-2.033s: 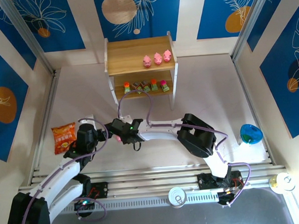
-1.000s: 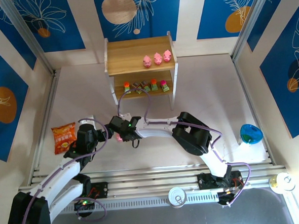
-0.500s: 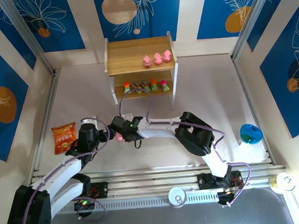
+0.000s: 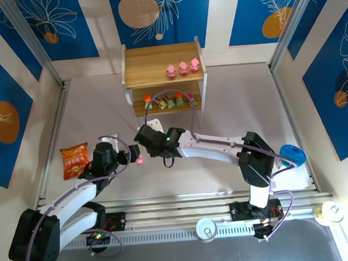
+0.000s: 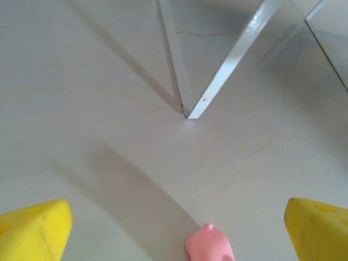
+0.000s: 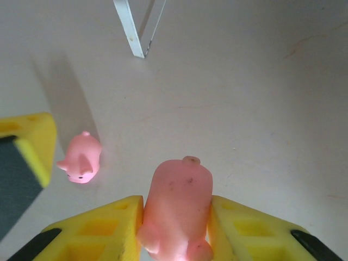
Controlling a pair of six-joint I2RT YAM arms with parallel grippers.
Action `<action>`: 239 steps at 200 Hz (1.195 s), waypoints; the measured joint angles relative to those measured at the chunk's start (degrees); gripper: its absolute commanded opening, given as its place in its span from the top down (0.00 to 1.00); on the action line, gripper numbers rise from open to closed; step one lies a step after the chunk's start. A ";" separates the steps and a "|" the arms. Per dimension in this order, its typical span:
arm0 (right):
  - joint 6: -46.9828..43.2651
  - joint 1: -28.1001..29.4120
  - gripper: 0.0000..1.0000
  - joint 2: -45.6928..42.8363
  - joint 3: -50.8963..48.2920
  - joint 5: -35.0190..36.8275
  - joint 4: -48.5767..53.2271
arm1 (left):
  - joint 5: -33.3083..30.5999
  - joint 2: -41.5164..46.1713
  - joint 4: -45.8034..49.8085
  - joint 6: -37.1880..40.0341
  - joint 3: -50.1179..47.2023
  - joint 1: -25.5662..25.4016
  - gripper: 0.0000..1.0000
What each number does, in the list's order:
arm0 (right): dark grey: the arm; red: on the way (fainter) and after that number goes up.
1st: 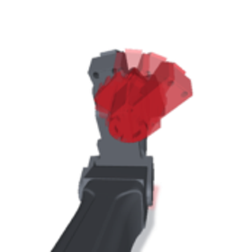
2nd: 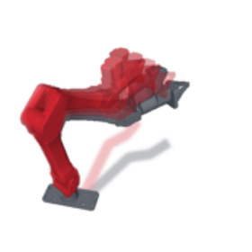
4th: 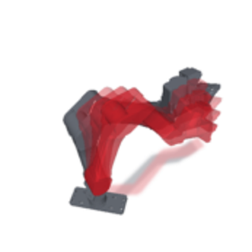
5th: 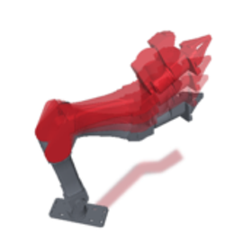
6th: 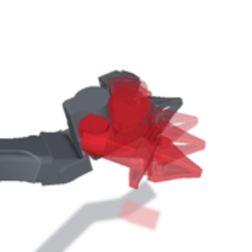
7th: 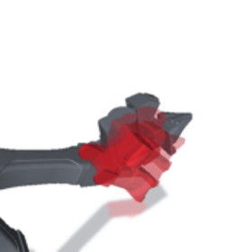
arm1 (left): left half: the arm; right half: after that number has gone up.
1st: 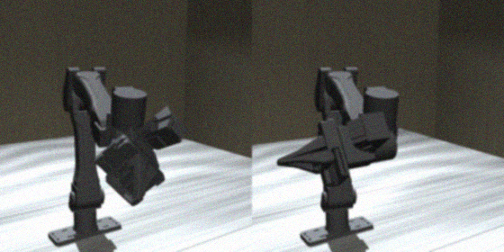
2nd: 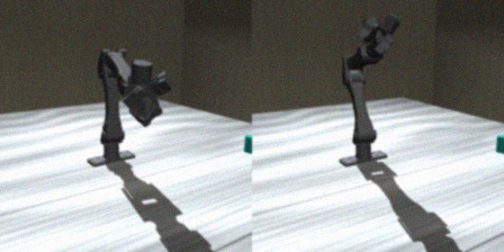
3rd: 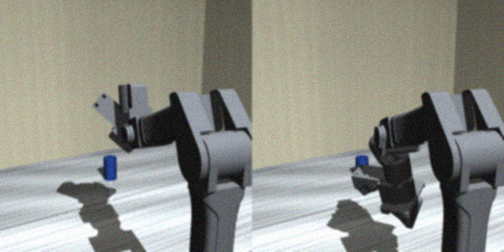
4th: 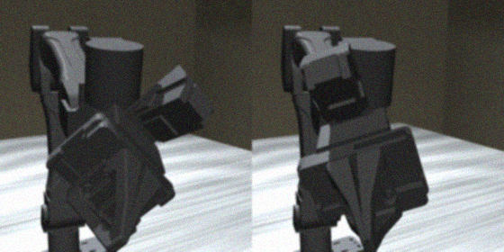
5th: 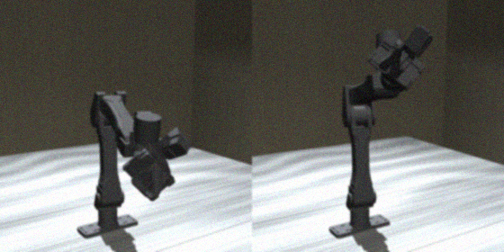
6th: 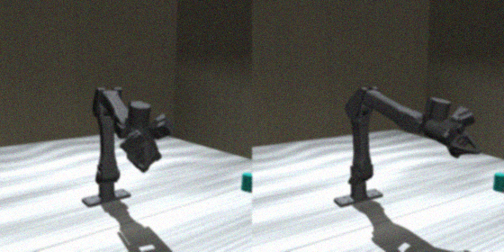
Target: Place and organize the plastic toys onto the shelf
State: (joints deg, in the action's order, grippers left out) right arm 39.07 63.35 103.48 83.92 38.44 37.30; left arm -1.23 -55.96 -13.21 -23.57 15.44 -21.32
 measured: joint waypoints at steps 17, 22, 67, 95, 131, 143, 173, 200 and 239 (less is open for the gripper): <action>-0.98 0.00 0.67 -1.36 0.11 0.57 1.25 | -0.79 0.00 0.07 1.27 0.04 -2.25 0.00; -1.29 0.00 0.67 -1.68 0.26 0.66 1.79 | -0.94 0.00 0.07 1.60 0.04 -2.75 0.00; -4.37 -0.17 0.67 -3.61 3.78 1.68 6.40 | -2.60 0.00 0.15 3.72 0.15 -5.25 0.00; -6.23 -0.72 0.67 -5.46 7.41 1.99 8.76 | -4.42 0.00 0.39 5.31 0.72 -7.80 0.00; -8.83 -1.51 0.67 -7.48 13.27 2.47 12.07 | -6.95 0.00 0.37 7.52 1.57 -11.15 0.00; -9.51 -1.53 0.67 -7.96 14.84 2.86 12.66 | -7.80 0.00 0.39 8.13 1.73 -12.04 0.00; -11.02 -1.57 0.67 -8.48 18.05 3.58 14.62 | -9.49 0.00 0.37 9.22 1.99 -13.49 0.00; -12.48 -2.05 0.67 -8.48 21.29 3.69 16.37 | -10.40 0.02 0.35 10.23 1.99 -14.29 0.00; -15.34 -3.48 0.67 -7.82 30.25 3.87 18.80 | -10.93 1.36 0.33 10.69 1.99 -15.10 0.00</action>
State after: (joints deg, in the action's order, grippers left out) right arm 23.73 59.88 95.66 114.17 42.30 56.10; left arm -12.16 -54.61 -12.88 -12.88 17.43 -36.42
